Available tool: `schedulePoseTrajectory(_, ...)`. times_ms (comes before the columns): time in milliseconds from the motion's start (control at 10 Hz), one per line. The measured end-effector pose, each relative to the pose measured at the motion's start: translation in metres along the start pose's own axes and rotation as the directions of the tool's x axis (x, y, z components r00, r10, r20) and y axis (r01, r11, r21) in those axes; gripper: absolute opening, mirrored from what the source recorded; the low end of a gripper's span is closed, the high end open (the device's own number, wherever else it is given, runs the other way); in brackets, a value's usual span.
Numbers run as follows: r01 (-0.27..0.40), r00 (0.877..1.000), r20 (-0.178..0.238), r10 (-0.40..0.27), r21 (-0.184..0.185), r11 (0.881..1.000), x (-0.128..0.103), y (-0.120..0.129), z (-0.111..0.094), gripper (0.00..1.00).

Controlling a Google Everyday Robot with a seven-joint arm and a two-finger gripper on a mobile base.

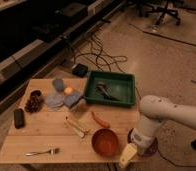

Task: Stack bowls into tray

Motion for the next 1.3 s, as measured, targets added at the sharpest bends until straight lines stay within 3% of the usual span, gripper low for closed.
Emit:
schedulePoseTrajectory(400, 0.005, 1.000, 0.006, -0.005, 0.002, 1.000, -0.004, -0.001, 0.000, 0.80)
schedulePoseTrajectory(800, 0.034, 0.999, 0.037, -0.035, 0.029, 0.999, -0.049, -0.006, -0.016, 0.80)
schedulePoseTrajectory(1100, 0.074, 0.997, 0.032, -0.075, 0.031, 0.997, -0.058, -0.012, -0.023, 0.80)
schedulePoseTrajectory(1300, 0.121, 0.993, 0.008, -0.122, 0.063, 0.991, -0.062, -0.011, -0.018, 0.80)
